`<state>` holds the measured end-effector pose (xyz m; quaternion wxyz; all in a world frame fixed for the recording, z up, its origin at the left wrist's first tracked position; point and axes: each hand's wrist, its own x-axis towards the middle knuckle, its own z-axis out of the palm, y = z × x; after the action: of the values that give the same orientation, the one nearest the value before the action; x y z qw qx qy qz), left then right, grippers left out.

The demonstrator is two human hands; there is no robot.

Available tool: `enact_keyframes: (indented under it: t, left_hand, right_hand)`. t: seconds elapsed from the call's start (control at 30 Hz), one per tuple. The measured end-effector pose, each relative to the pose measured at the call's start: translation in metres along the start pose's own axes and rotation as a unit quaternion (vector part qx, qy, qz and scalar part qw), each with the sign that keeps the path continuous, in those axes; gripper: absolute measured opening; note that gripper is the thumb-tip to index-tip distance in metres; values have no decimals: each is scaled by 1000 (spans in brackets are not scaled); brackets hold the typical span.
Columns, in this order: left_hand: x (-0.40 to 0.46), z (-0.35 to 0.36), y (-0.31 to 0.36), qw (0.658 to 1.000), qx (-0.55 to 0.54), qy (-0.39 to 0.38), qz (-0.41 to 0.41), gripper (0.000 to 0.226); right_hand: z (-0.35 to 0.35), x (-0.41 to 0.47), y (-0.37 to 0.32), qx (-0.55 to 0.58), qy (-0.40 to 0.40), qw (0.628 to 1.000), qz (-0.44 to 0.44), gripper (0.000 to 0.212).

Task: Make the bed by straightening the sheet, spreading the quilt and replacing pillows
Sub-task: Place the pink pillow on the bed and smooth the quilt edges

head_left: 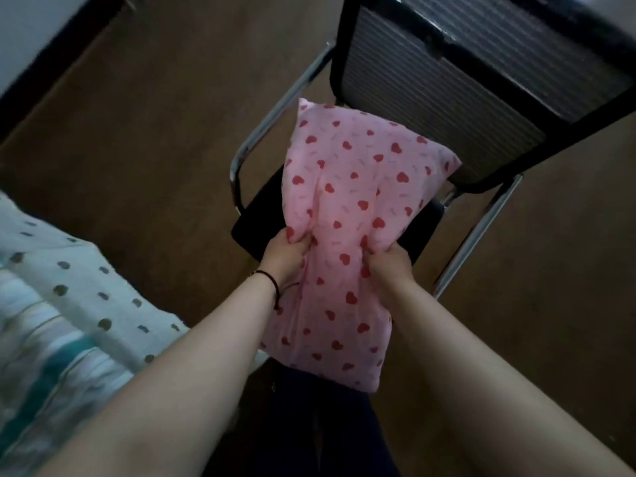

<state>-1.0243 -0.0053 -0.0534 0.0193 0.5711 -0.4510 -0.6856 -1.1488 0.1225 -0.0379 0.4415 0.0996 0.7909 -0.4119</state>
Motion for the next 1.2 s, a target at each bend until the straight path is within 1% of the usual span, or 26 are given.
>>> enact_keyframes:
  t: [0.07,0.17,0.27,0.33,0.37,0.47,0.57,0.63,0.73,0.83,0.87,0.93,1.03,1.2]
  left_hand:
    - [-21,-13,18,999,-43,1,24,35]
    - [-64,-38,46,995,-82,25,59,27]
    - [-123,-64,66,990,-92,55,96,41]
    - [-163,-76,69,987,-95,80,105,34]
    - [-184,-85,68,984,-102,94,111,31]
    - [-229,-100,65,979,-116,108,126,32]
    - [-279,-131,55,968,-153,141,143,16]
    - [-313,-157,44,956,-176,173,161,18]
    - [-355,-194,30,933,-202,228,192,19]
    - [-405,-241,-3,901,-243,283,219,25]
    - [-421,-254,-14,895,-247,296,226,23]
    - [-451,-279,-40,882,-260,315,235,13]
    - [-510,-319,-94,859,-290,341,246,11]
    - [-609,-378,-191,823,-347,370,254,8]
  right_hand:
    - [-5,-23,-21,-11,-16,1000,-20,28]
    - [-10,-68,-52,-39,-33,997,-54,25]
    - [-13,-119,-68,-74,-47,993,-81,22]
    - [-17,-152,-69,-85,-59,991,-88,20]
    - [-17,-170,-68,-93,-66,989,-97,21]
    - [-17,-205,-66,-97,-80,986,-107,25]
    - [0,-253,-69,-103,-101,981,-128,34]
    - [19,-288,-69,-105,-124,975,-153,32]
    - [48,-331,-68,-112,-152,963,-193,22]
    - [83,-390,-51,-123,-204,945,-223,14]
    - [93,-408,-45,-125,-217,940,-231,14]
    - [110,-443,-28,-128,-244,929,-247,15]
    - [136,-507,16,-146,-283,912,-260,11]
    - [172,-606,103,-174,-345,881,-275,11]
